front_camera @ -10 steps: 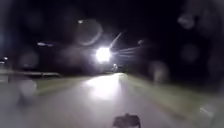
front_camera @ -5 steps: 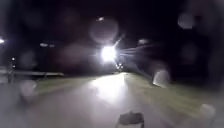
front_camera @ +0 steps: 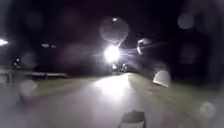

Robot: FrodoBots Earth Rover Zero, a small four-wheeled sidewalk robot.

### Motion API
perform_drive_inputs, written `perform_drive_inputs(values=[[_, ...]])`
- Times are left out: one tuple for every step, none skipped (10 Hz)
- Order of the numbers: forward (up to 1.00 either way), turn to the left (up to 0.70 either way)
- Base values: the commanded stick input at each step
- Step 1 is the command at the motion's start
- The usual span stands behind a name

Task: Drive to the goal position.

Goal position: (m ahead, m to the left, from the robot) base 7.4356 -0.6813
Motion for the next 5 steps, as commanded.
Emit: perform_drive_inputs(values=[[1.0, 0.02], [1.0, 0.0], [1.0, 0.0], [1.0, 0.0], [1.0, 0.0]])
